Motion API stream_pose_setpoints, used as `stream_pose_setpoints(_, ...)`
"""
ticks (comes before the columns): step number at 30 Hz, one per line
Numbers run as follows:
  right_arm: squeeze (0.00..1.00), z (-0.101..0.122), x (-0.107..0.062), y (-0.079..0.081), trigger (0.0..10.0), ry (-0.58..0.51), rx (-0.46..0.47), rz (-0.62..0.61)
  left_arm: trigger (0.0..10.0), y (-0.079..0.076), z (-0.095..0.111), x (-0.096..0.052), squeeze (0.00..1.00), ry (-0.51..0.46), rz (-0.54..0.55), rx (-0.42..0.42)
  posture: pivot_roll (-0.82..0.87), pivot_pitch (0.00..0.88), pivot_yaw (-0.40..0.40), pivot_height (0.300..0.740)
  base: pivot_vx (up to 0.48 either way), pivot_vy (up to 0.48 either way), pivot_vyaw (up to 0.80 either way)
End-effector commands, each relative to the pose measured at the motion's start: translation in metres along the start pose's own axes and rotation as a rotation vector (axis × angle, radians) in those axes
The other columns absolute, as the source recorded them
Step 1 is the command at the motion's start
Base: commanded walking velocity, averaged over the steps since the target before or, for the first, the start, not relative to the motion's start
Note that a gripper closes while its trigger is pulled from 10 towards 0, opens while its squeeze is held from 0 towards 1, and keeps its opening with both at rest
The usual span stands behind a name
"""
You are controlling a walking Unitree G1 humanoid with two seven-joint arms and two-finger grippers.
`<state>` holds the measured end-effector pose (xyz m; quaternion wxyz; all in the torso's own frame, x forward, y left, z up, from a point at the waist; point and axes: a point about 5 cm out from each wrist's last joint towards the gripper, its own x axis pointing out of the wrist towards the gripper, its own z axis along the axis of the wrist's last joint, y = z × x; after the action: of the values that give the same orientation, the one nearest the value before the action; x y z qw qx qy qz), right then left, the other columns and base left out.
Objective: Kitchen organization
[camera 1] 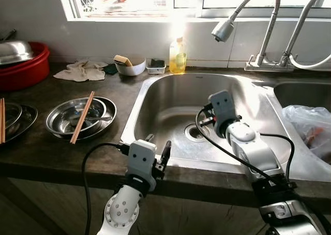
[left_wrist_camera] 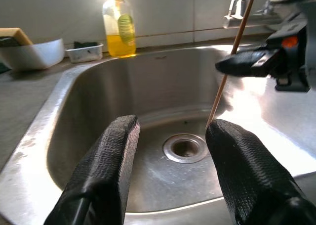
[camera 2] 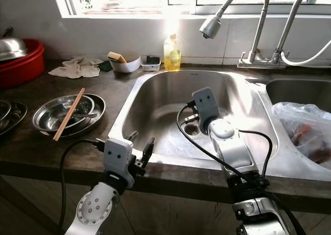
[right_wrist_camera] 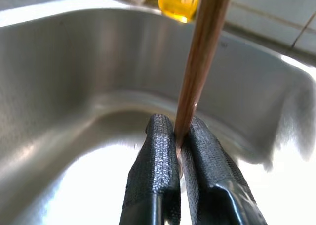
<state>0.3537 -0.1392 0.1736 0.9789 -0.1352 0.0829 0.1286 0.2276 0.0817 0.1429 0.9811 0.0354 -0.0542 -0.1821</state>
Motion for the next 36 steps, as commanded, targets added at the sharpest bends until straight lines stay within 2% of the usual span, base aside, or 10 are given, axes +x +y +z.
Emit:
stream_pose_setpoints(1, 0.00, -0.002, 0.001, 0.001, 10.0, 0.023, -0.007, 0.009, 10.0, -0.001, 0.005, -0.001, 0.00, -0.018, 0.000, 0.005, 0.08, 0.038, -0.007, 0.740, 0.000, 0.000, 0.00)
stream_pose_setpoints(20, 0.00, -0.002, 0.002, 0.001, 10.0, 0.029, -0.009, 0.011, 10.0, -0.001, 0.006, -0.001, 0.00, -0.017, 0.000, 0.006, 0.08, 0.038, -0.007, 0.740, 0.000, 0.000, 0.00)
stream_pose_setpoints(21, 1.00, -0.005, 0.002, -0.001, 10.0, 0.043, -0.013, 0.001, 10.0, -0.001, 0.004, -0.002, 0.00, -0.011, 0.002, 0.004, 0.08, 0.039, -0.008, 0.740, 0.000, 0.000, 0.00)
stream_pose_setpoints(22, 0.00, -0.006, -0.003, -0.007, 10.0, 0.019, 0.006, -0.064, 10.0, -0.002, -0.003, -0.005, 0.00, 0.017, 0.000, -0.010, 0.07, 0.020, -0.005, 0.740, 0.000, 0.000, 0.00)
stream_pose_setpoints(24, 0.00, -0.005, -0.005, -0.009, 10.0, -0.003, 0.010, -0.078, 10.0, -0.002, -0.005, -0.006, 0.00, 0.028, -0.002, -0.015, 0.07, 0.019, -0.003, 0.740, 0.000, 0.000, 0.00)
stream_pose_setpoints(25, 0.32, -0.004, -0.005, -0.009, 10.0, -0.011, 0.012, -0.075, 10.0, -0.002, -0.005, -0.006, 0.00, 0.027, -0.002, -0.014, 0.07, 0.019, -0.003, 0.740, 0.000, 0.000, 0.00)
stream_pose_setpoints(26, 1.00, -0.003, -0.006, -0.008, 10.0, -0.017, 0.016, -0.068, 10.0, -0.002, -0.005, -0.006, 0.00, 0.027, -0.002, -0.014, 0.07, 0.019, -0.003, 0.740, 0.000, 0.000, 0.00)
stream_pose_setpoints(31, 1.00, 0.006, -0.005, -0.004, 10.0, -0.071, 0.051, -0.039, 10.0, -0.003, -0.006, -0.006, 0.00, 0.028, -0.003, -0.015, 0.07, 0.020, -0.006, 0.740, 0.000, 0.000, 0.00)
stream_pose_setpoints(36, 1.00, 0.008, -0.005, -0.004, 10.0, -0.075, 0.052, -0.045, 10.0, -0.003, -0.006, -0.007, 0.00, 0.028, -0.002, -0.015, 0.07, 0.022, -0.006, 0.740, 0.000, 0.000, 0.00)
